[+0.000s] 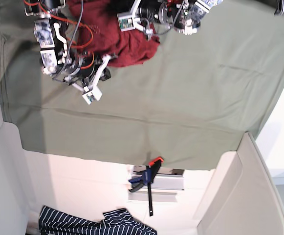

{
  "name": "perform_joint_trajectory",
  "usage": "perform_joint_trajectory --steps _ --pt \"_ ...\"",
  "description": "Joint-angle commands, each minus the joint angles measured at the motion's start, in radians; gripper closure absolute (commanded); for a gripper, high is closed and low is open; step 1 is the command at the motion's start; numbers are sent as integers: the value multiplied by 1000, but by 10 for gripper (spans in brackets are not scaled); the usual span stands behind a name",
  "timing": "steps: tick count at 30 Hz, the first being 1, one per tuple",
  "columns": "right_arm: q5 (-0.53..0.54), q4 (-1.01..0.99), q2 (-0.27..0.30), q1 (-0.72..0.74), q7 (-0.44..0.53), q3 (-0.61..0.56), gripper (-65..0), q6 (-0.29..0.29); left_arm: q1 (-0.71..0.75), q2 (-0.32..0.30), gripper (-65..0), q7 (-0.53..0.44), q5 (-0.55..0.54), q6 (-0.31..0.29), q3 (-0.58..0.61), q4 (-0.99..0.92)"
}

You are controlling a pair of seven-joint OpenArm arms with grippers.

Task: Fold the T-shirt properly
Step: 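Grasp the folded shirt's end with both grippers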

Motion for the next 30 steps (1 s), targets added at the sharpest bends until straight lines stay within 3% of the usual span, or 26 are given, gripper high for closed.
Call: perform_joint_trajectory --steps 1,5,13,18,25,30 --pt "9 14 0 29 18 2 0 3 -40 -32 0 71 126 86 -18 -26" --pt "9 14 3 29 11 2 0 3 -90 -98 0 69 125 86 -18 -64" --pt "10 14 3 29 -4 2 0 3 -161 -316 0 60 112 85 -18 -64" --pt "32 14 3 26 -24 2 0 4 -163 -418 0 53 59 72 -18 -63" --pt "126 14 -4 -7 -63 2 0 37 -161 -498 0 64 -38 72 -18 -56" --pt "134 15 -11 -23 -63 2 0 38 -126 -502 0 119 -209 72 -18 45"
